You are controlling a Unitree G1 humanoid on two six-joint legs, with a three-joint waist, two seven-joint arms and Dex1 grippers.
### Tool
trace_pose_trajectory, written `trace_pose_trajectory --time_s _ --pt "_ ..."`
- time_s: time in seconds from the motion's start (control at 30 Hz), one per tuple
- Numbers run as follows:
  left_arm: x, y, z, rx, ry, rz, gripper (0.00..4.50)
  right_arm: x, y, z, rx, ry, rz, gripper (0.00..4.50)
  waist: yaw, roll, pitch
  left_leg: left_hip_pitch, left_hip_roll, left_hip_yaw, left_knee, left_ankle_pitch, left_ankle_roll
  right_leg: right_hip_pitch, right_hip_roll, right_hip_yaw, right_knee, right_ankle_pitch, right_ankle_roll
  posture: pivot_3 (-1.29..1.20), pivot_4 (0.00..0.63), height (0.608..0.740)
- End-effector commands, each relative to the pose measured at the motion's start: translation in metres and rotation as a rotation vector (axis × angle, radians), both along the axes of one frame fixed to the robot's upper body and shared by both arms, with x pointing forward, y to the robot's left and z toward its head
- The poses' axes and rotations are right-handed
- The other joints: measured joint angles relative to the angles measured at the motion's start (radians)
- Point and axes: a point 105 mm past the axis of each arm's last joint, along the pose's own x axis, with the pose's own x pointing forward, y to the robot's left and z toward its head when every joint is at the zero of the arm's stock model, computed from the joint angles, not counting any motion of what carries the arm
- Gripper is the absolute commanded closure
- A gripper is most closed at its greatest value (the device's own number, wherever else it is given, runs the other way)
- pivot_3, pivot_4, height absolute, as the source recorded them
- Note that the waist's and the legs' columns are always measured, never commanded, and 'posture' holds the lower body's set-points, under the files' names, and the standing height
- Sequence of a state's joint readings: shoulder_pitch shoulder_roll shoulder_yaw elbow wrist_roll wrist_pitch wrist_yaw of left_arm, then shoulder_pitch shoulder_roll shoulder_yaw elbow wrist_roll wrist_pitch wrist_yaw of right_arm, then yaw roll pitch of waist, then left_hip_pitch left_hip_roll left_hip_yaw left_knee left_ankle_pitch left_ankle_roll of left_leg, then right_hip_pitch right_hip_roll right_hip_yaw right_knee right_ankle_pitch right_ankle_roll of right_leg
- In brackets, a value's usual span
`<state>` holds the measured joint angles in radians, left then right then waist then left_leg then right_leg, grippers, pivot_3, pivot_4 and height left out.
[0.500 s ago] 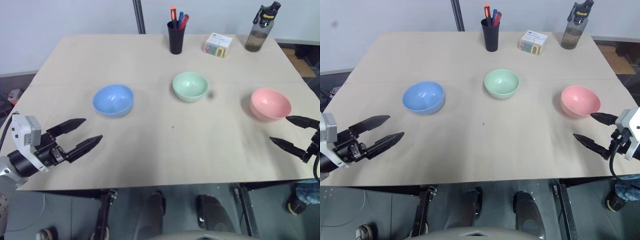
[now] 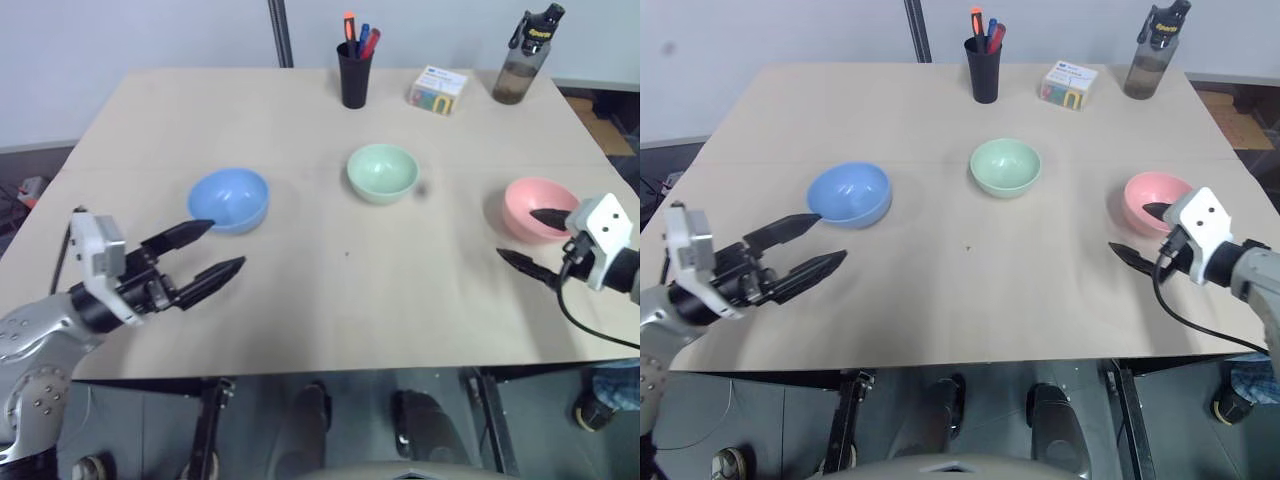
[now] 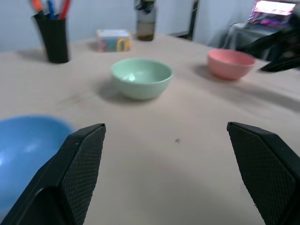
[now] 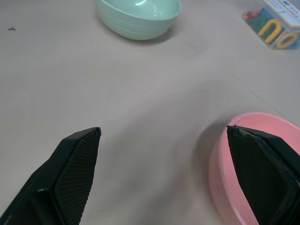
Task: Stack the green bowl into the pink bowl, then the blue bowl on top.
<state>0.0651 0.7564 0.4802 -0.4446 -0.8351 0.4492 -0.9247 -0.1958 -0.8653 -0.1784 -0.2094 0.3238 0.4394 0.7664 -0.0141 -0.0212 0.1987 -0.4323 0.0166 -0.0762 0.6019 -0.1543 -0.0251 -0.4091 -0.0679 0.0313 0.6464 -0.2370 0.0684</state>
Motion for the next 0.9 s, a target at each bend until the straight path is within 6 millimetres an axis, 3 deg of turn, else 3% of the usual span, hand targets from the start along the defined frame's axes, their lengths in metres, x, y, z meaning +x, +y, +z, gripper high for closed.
trace_pose_trajectory --time_s 0.03,0.2,0.23,0.3,0.47,0.57,0.63,0.7,0.9 --pt "-0.011 -0.044 0.014 -0.038 -0.055 -0.222 0.11 0.034 -0.010 -0.006 -0.040 -0.001 -0.145 0.00 -0.001 0.000 0.000 0.001 0.000 0.000 0.001 0.000 0.000 0.001 0.000 0.000 0.000 0.000 0.000 0.00 0.150 0.740" --pt "-0.016 -0.060 0.020 -0.066 -0.059 -0.326 0.11 0.053 -0.017 -0.021 -0.083 0.042 -0.195 0.00 -0.001 0.000 0.000 0.000 0.000 -0.001 0.000 0.000 0.000 0.000 0.002 0.000 0.000 0.004 -0.003 0.00 0.150 0.740" --pt "-0.016 -0.061 0.021 -0.066 -0.060 -0.337 0.00 0.055 -0.019 -0.023 -0.086 0.051 -0.202 0.40 -0.001 0.000 0.000 0.000 0.000 -0.001 -0.001 0.000 0.000 0.000 0.002 0.000 0.000 0.004 -0.003 0.00 0.150 0.740" --pt "-0.017 -0.062 0.021 -0.066 -0.060 -0.343 0.00 0.058 -0.022 -0.026 -0.093 0.063 -0.210 0.78 -0.003 0.000 0.000 0.000 0.000 -0.001 -0.001 0.000 0.000 0.000 0.002 0.000 0.000 0.005 -0.002 0.00 0.150 0.740" --pt "-0.015 -0.061 0.021 -0.064 -0.064 -0.330 0.00 0.064 -0.024 -0.023 -0.104 0.046 -0.210 3.11 -0.005 0.000 0.000 0.000 0.000 0.000 0.000 0.000 0.000 0.000 0.002 0.001 0.001 0.004 -0.003 0.00 0.150 0.740" --pt "-0.016 -0.062 0.021 -0.070 -0.064 -0.323 0.00 0.064 -0.021 -0.020 -0.110 0.033 -0.200 4.27 -0.005 0.000 0.000 0.000 0.001 -0.001 0.001 0.000 0.000 0.000 0.003 0.001 0.001 0.004 -0.003 0.00 0.150 0.740" --pt "-0.016 -0.061 0.020 -0.072 -0.063 -0.316 0.00 0.063 -0.014 -0.018 -0.118 0.018 -0.167 4.46 -0.005 0.000 0.000 0.000 0.001 -0.001 0.001 0.000 0.000 0.000 0.003 0.001 0.001 0.004 -0.003 0.00 0.150 0.740" --pt "-0.016 -0.060 0.019 -0.072 -0.064 -0.303 0.00 0.057 0.005 -0.014 -0.130 -0.002 -0.061 4.46 -0.006 0.000 0.000 0.000 0.001 0.000 0.001 0.000 0.000 0.000 0.003 0.001 0.001 0.004 -0.003 0.00 0.150 0.740" --pt "-0.013 -0.051 0.018 -0.081 -0.062 -0.251 0.00 -0.008 0.117 -0.022 -0.017 0.104 0.440 4.46 -0.009 0.000 0.000 0.001 0.003 -0.001 0.000 0.000 0.000 0.000 0.005 0.001 0.002 0.004 -0.002 0.00 0.150 0.740"
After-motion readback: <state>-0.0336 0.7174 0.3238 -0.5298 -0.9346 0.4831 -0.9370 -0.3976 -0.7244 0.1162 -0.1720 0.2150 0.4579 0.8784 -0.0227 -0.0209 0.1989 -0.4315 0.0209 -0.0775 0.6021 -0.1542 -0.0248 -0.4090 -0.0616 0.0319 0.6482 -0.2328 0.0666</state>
